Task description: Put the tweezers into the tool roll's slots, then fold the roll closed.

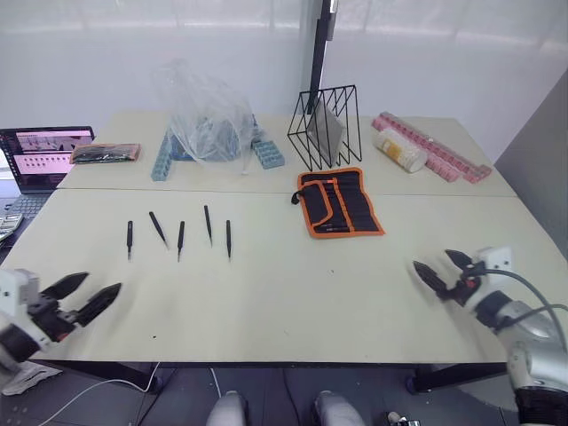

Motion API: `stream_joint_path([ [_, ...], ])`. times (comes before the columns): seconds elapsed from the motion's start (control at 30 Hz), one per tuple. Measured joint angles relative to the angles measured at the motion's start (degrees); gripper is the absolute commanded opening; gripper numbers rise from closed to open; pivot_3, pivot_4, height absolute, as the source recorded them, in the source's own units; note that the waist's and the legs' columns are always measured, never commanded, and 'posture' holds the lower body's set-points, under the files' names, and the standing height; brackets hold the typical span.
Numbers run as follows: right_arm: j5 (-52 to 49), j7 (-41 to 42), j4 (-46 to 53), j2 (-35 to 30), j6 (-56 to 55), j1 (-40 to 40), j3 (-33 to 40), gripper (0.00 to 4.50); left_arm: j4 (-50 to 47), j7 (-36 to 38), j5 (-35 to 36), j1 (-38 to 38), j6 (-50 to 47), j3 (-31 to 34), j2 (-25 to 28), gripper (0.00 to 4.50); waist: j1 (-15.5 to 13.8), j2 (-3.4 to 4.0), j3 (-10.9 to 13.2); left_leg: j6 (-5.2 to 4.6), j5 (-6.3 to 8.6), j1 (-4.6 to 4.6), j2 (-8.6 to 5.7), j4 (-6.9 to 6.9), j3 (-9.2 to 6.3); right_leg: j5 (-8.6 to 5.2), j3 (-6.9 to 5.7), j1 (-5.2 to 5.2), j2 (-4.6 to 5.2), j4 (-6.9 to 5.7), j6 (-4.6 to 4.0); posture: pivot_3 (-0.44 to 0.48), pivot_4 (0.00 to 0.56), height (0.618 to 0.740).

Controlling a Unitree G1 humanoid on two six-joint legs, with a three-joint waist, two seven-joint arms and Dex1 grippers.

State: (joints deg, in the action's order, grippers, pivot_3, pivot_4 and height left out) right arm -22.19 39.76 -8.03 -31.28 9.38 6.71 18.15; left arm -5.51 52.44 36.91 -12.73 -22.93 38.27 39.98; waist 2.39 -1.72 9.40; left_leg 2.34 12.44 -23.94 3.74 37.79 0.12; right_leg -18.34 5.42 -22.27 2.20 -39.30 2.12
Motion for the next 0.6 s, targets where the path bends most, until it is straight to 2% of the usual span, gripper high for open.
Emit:
stream_joint_path([
  [0.1,-0.38,-4.39,5.8,4.4,5.56,1.7,-4.06,4.47,-6.88,-1.97,0.17,-1.72,-1.11,-3.06,-1.69,4.5,0.05,0.02,-0.01,0.0,0.0,0.0,-0.01,0.0,0.0,0.0,0.02,-0.01,0.0,0.0,0.0,0.0,0.15,0.705],
  [0.3,1.32,-15.21,11.25,14.96,13.36,8.89,-12.07,4.47,-14.2,-5.21,-1.07,-2.78,-0.88,-9.15,-5.49,4.5,0.15,0.03,-0.01,0.0,0.0,-0.03,0.01,0.0,-0.05,0.01,0.01,-0.08,-0.07,-0.05,-0.01,0.0,0.15,0.705],
  [0.6,1.29,-24.52,11.75,23.37,23.49,19.7,-15.47,4.47,-21.58,-8.95,-2.08,-3.99,-0.89,-12.69,-6.07,4.5,0.05,0.03,-0.01,0.0,0.0,-0.11,-0.02,0.03,-0.1,0.01,-0.05,-0.12,-0.04,-0.07,-0.01,0.0,0.15,0.705],
])
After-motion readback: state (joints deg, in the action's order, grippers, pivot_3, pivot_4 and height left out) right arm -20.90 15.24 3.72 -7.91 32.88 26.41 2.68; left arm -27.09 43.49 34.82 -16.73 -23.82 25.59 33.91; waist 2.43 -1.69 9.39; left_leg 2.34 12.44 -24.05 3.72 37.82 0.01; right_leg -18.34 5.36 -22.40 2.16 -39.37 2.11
